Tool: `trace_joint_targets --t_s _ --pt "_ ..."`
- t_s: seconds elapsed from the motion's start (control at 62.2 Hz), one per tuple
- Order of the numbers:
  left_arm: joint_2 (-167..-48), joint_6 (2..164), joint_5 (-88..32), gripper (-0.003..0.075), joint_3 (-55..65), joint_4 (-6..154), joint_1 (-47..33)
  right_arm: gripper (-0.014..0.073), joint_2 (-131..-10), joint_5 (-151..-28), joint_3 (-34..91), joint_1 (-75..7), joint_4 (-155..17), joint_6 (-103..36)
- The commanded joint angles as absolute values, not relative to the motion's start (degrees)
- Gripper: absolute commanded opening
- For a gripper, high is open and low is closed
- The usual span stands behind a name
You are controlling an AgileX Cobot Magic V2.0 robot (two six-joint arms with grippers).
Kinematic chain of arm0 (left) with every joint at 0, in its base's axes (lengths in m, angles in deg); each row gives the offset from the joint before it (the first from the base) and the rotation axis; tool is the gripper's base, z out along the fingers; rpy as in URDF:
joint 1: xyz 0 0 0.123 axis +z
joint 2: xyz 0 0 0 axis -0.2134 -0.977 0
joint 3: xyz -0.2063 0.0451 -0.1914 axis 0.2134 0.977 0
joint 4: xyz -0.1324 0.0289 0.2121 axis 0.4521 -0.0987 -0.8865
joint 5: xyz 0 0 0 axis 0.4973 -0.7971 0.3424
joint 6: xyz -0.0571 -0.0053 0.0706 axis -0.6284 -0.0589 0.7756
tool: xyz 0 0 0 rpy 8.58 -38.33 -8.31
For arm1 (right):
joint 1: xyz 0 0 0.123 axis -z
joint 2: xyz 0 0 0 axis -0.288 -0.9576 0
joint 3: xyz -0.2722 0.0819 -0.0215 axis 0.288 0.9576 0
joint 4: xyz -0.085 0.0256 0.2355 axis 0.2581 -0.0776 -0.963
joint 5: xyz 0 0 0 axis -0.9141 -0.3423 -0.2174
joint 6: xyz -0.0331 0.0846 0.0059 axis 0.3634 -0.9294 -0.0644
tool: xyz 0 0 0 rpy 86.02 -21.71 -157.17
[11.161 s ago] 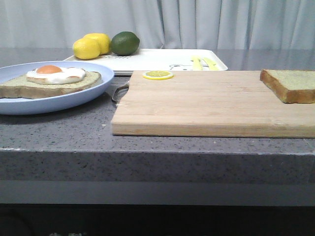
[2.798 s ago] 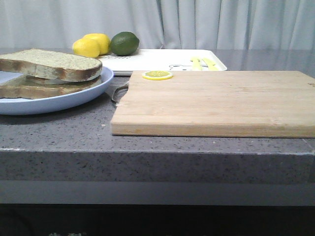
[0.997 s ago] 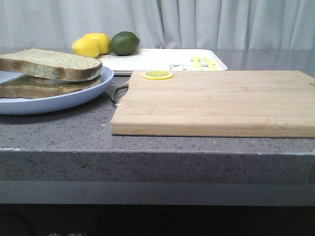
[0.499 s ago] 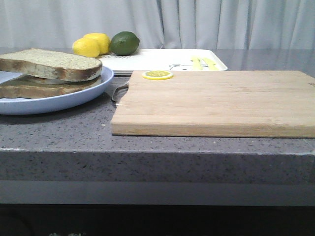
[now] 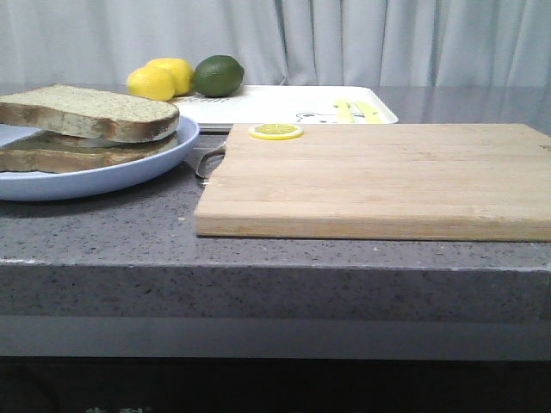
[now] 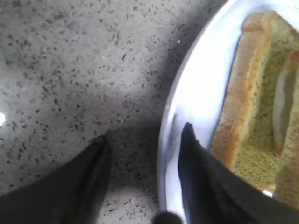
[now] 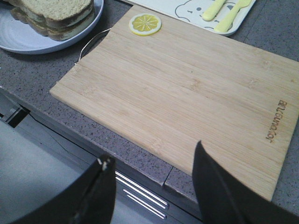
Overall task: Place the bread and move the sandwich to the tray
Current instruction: 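Move the left gripper to the blue plate rim and grasp it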
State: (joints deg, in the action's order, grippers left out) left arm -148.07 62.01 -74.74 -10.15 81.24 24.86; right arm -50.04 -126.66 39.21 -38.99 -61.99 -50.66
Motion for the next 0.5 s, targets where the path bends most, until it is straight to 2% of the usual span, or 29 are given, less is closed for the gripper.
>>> trace_joint_targets --t_s 0.0,0.113,0.289,0.482 --pt "-146.2 62.2 -74.6 0.0228 -11.7 83.5 24.8 0.0402 -49.9 -123.2 37.7 -38.6 -62.0 -50.3" --pt "-146.2 62.2 -74.4 0.0115 -11.7 83.5 24.8 0.0402 -49.9 -123.2 37.7 -38.6 -62.0 -50.3" --pt "-146.2 62.2 -74.2 -0.0016 -11.7 83.5 24.8 0.0402 -49.9 -123.2 37.7 -38.6 -62.0 -50.3" --pt "-146.2 62.2 -74.9 -0.002 -11.7 84.5 24.8 0.0402 -49.9 -123.2 37.7 -38.6 -62.0 -50.3"
